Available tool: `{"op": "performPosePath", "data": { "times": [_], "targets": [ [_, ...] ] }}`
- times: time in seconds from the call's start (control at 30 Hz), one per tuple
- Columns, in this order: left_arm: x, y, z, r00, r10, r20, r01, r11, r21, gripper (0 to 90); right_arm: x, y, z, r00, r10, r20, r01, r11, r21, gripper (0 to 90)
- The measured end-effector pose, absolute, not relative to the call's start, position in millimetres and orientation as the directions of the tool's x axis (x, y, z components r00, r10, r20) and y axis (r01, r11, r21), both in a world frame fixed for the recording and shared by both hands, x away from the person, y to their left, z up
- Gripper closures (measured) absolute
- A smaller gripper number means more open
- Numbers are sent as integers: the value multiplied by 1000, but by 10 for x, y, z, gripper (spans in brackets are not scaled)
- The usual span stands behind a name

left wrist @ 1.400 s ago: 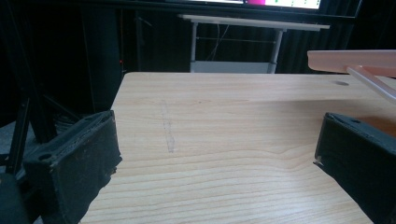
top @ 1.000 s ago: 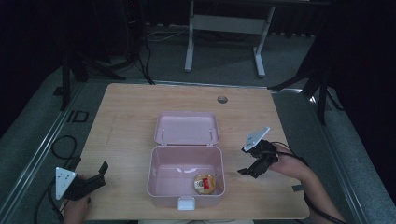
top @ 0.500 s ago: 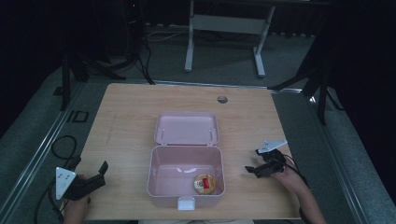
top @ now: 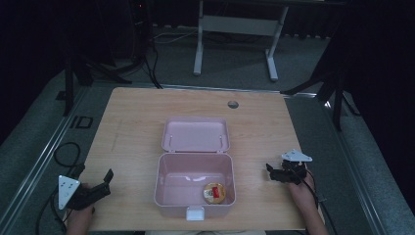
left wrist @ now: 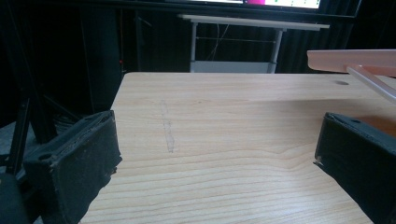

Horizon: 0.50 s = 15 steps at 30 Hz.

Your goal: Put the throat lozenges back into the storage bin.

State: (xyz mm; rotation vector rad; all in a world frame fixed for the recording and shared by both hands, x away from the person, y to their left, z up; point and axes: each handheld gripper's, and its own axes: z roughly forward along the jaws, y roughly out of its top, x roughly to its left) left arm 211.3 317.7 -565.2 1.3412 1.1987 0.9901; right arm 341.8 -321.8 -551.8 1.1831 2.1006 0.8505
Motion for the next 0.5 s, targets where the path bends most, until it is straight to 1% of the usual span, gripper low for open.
{"op": "performPosePath", "data": {
  "times": [0.13, 0.2, 0.23, 0.27, 0.3, 0.33, 0.4, 0.5],
  "targets": [
    [2113, 3178, -5652, 161, 985, -58, 131, 37, 991, 3, 3412, -3289, -5537, -366, 913, -180, 516, 360, 777, 109],
    [2113, 3177, -5653, 161, 985, -59, 130, 38, 991, 3, 3412, -3314, -5535, -352, 920, -174, 521, 347, 780, 109],
    [2114, 3178, -5652, 162, 985, -59, 131, 38, 991, 3, 3401, -3381, -5533, -316, 935, -163, 511, 312, 801, 109],
    [2114, 3178, -5652, 162, 985, -59, 131, 38, 991, 3, 3401, -3381, -5533, -316, 935, -163, 511, 312, 801, 109],
    [2114, 3178, -5652, 162, 985, -59, 131, 38, 991, 3, 3385, -3428, -5529, -273, 949, -159, 504, 282, 816, 110],
    [2113, 3178, -5653, 161, 985, -60, 131, 39, 991, 3, 3385, -3428, -5529, -273, 949, -159, 504, 282, 816, 110],
    [2113, 3178, -5653, 161, 985, -60, 131, 39, 991, 3, 3374, -3512, -5515, -220, 967, -132, 504, 229, 833, 109],
    [2114, 3177, -5652, 161, 985, -59, 131, 38, 991, 3, 3362, -3608, -5497, -171, 982, -83, 491, 158, 857, 110]
  ]
}}
